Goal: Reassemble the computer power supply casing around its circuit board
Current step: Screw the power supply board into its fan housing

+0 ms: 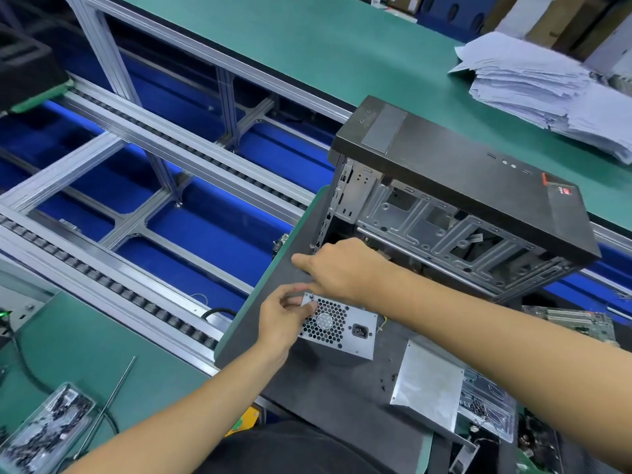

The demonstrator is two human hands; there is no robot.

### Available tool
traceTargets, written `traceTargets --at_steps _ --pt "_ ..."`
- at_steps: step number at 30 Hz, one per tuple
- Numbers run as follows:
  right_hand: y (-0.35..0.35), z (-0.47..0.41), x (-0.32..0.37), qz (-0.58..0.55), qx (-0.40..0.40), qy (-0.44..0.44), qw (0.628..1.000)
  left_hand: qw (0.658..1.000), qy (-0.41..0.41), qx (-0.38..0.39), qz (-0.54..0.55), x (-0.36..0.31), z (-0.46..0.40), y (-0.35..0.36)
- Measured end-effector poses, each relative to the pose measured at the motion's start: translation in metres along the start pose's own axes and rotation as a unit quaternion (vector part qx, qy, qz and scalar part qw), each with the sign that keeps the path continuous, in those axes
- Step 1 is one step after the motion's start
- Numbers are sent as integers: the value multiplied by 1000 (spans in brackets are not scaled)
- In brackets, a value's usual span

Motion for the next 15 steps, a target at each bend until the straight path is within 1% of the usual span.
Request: traceTargets --at_steps 2,3,5,7,8,9,10,11,12,13,14,15 --pt "-3 1 2 -14 10 -22 1000 1000 16 7 -13 -1 2 2" --pt "-5 1 2 -22 19 -48 998 1000 22 10 -20 -1 2 2" --pt "-15 2 8 -18 24 -135 990 999 29 15 -30 -3 2 1" --pt "-21 7 13 20 9 -212 977 999 27 15 -29 -4 0 -1" --pt "-23 8 14 29 -1 -226 974 999 22 15 -24 -4 -1 -2" --pt "-23 8 14 22 -6 -216 976 1000 17 15 -14 -4 -2 -2" --pt "-21 6 12 -3 -5 -179 984 1000 11 17 2 -3 -2 -1" --pt "-17 2 5 -41 6 -109 993 1000 8 21 21 -2 -3 0" --pt "-11 -2 -6 -93 23 -17 995 999 7 25 34 -1 -2 1" --pt "-2 -2 -19 -146 50 76 985 999 8 29 36 -1 -2 1" --pt "4 -2 -28 -183 67 140 971 999 14 33 25 -1 -1 1" --pt "7 -1 -31 -195 72 163 965 999 23 40 7 -1 -1 1"
Point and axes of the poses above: each hand's wrist, its own z-axis away from the middle knuckle, its own y-axis out of the palm, x = y × z, the point moved 8 cm from there along -z, towards the middle knuckle, and after that the axes turned 7 degrees about z, right-handed, at the moved point
